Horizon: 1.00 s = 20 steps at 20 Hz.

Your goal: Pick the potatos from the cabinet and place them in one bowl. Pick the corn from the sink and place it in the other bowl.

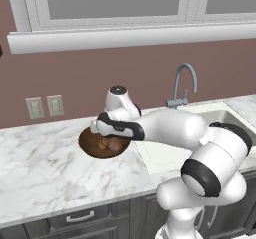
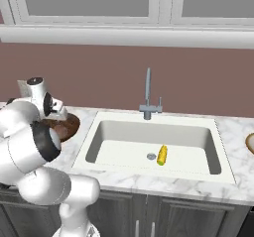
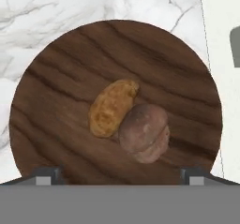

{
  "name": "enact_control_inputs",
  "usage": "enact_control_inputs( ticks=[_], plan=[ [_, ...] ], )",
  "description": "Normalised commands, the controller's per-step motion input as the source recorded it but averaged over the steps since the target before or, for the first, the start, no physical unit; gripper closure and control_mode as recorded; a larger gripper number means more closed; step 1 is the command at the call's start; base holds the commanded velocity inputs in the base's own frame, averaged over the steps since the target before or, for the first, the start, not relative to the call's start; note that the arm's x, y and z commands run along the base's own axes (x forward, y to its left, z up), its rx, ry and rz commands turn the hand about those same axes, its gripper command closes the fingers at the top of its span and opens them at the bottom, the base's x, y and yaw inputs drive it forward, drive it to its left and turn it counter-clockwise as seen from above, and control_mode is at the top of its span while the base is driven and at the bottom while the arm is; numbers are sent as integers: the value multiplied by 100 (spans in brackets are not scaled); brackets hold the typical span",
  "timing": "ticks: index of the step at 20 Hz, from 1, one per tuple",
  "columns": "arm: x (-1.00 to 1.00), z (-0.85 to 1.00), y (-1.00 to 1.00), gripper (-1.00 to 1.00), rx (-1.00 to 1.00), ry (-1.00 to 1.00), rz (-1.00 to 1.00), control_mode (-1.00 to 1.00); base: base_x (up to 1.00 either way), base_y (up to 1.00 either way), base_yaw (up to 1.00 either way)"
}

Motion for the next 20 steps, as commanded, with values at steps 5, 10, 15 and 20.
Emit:
enact_control_inputs(
  ticks=[5, 10, 15, 20],
  plan=[
    [-72, 9, -89, -100, 0, -7, 13, -100, 0, 0, 0],
    [-46, 2, -100, -100, 0, -2, 17, -100, 0, 0, 0],
    [0, 0, -100, -100, 0, 15, 17, -100, 0, 0, 0],
    [0, 0, -100, -100, 0, 14, 18, -100, 0, 0, 0]
  ],
)
